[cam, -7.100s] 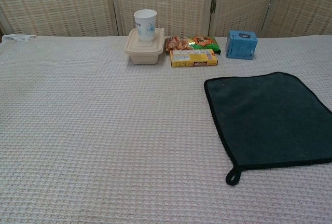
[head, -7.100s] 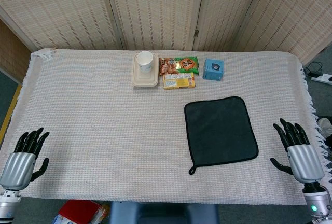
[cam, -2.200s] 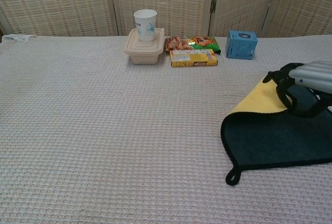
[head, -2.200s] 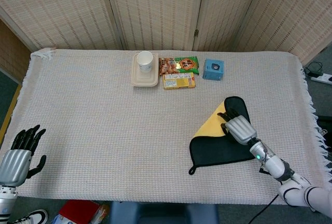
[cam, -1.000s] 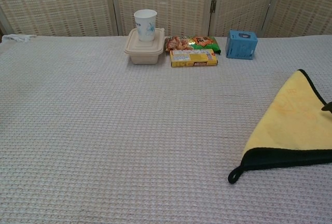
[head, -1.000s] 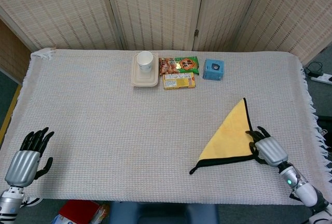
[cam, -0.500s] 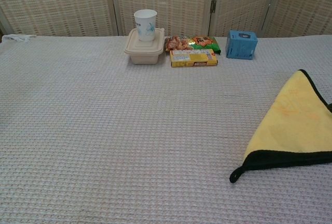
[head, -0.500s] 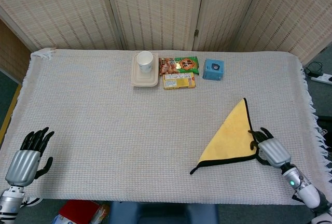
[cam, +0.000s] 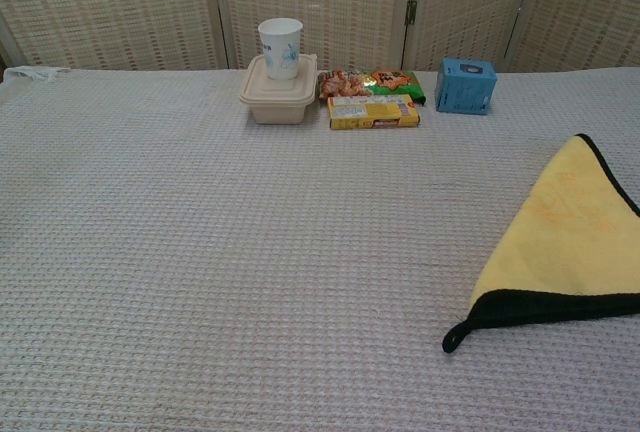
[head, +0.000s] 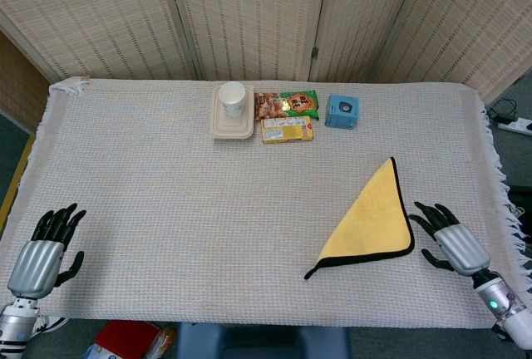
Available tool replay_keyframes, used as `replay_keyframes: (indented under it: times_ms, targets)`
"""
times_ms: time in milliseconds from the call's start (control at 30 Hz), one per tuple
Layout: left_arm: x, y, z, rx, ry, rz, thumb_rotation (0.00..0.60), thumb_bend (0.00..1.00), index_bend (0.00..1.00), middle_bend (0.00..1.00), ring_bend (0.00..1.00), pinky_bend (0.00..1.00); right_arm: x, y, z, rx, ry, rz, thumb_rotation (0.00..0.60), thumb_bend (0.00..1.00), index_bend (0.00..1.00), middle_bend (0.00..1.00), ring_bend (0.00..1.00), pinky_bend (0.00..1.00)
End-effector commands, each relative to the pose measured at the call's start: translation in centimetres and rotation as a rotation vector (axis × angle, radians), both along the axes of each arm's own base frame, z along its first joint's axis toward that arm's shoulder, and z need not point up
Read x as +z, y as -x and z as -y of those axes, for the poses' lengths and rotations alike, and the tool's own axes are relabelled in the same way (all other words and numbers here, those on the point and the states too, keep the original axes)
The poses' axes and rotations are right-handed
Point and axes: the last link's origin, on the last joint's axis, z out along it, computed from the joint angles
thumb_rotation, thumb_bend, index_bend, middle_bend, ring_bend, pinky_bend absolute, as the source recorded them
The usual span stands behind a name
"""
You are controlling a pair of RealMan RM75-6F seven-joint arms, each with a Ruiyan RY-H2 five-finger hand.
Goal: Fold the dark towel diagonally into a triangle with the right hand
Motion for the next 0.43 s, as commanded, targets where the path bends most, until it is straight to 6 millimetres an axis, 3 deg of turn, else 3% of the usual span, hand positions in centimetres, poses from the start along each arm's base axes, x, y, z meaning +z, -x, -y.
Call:
replay_keyframes:
  times_ms: [33, 100, 233, 433]
  targets:
    - [-0.2, 0.0, -0.1, 0.001, 0.007, -0.003, 0.600, 0.54, 0.00, 0.03, 0.00, 0.00, 4.0, -2.1, -1.9, 0.002, 0.150, 0.165, 0.600, 0.45, 0.08, 0.00, 0.04, 0.04]
    - [-0.3, -0.1, 0.0, -0.002, 0.009, -0.004, 0.600, 0.54, 0.00, 0.03, 0.00, 0.00, 5.7, -3.4, -2.9, 0.001, 0.225, 0.172, 0.600, 0.45, 0.02, 0.00, 0.01, 0.04]
    - [-0.2, -0.4, 0.2, -0.013, 0.002, -0.008, 0.600, 0.54, 0.00, 0.03, 0.00, 0.00, 8.0, -5.5, -5.2, -0.021, 0.384, 0.097, 0.600, 0.45, 0.00, 0.00, 0.00, 0.01]
    - [-0.2, -0.9, 0.7, -0.035, -0.005, -0.001, 0.600, 0.54, 0.00, 0.03, 0.00, 0.00, 7.5, -6.1, -8.2, -0.115, 0.421, 0.017, 0.600, 0.45, 0.00, 0.00, 0.00, 0.00]
